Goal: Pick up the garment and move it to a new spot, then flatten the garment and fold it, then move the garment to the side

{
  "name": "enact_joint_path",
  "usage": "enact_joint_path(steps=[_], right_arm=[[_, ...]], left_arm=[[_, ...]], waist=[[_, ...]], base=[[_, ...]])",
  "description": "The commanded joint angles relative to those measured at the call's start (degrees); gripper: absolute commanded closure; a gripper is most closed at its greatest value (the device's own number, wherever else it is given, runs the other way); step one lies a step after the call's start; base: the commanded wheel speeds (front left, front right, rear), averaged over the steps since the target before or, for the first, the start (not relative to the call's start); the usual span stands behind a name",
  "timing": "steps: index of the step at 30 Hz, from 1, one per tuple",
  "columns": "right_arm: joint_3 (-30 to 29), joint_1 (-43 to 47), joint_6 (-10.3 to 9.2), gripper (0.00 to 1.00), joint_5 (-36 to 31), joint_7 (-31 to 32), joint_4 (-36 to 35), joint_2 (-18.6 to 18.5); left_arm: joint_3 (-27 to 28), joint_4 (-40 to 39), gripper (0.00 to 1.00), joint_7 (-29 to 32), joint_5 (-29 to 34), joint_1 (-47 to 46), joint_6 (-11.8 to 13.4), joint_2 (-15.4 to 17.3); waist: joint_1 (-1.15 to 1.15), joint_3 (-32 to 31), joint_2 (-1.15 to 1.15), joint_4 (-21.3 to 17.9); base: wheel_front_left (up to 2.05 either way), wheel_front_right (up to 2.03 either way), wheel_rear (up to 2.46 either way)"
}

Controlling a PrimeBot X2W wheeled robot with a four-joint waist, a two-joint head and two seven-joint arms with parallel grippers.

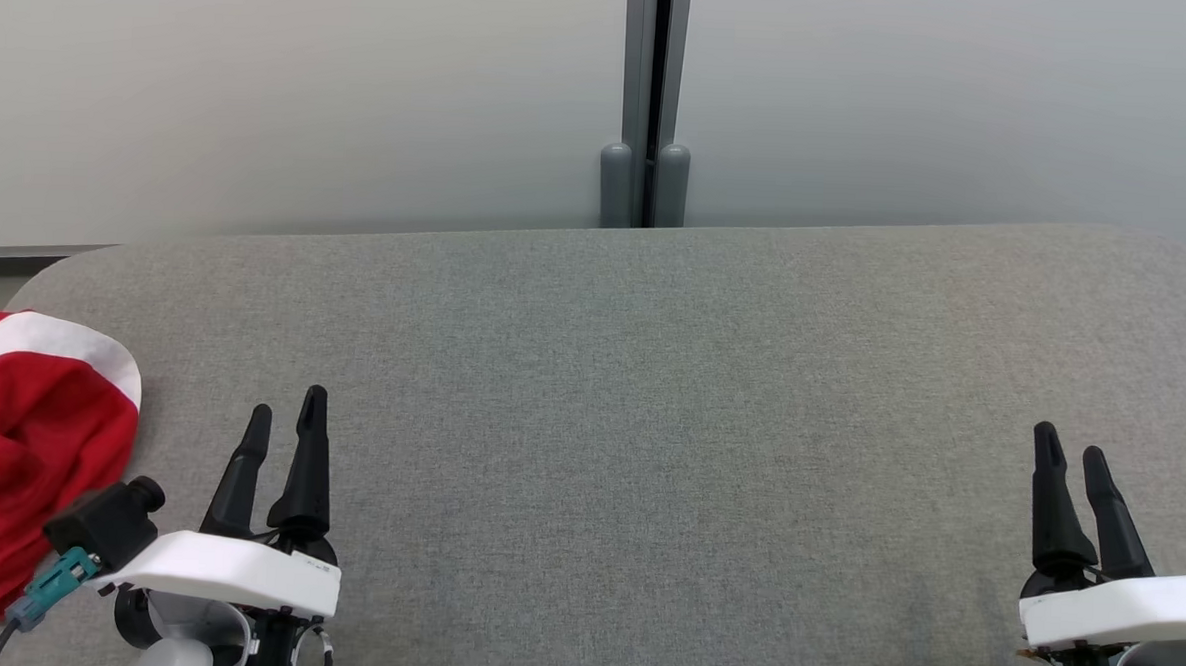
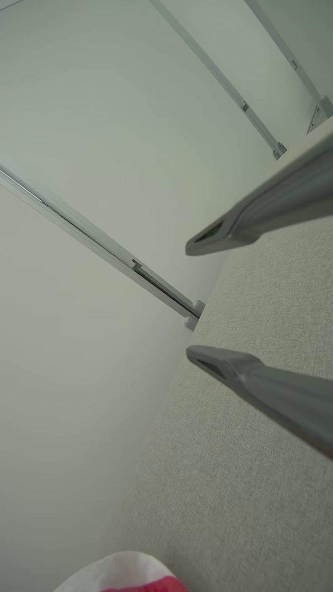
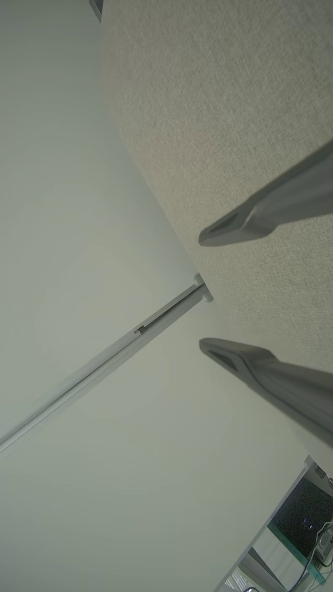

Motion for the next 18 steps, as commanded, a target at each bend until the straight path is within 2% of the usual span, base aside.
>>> enact_joint_path(steps=[1,18], right_arm=[[0.2,-0.4,0.04,0.00,-2.1,-0.6,-0.2,-0.8],[2.5,-0.4,0.04,0.00,-12.4,-1.9,1.2,-1.7]], left_arm=[[-0.1,-0.4,0.00,-0.5,1.9,-1.2,0.0,0.4],[-1.5,3.1,0.00,-3.1,13.5,-0.4,0.9,0.4]], waist=[[0.00,0.0,0.00,0.0],[0.00,-0.6,0.00,0.3]], base=[[0.00,0.00,0.00],[0.00,0.00,0.00]])
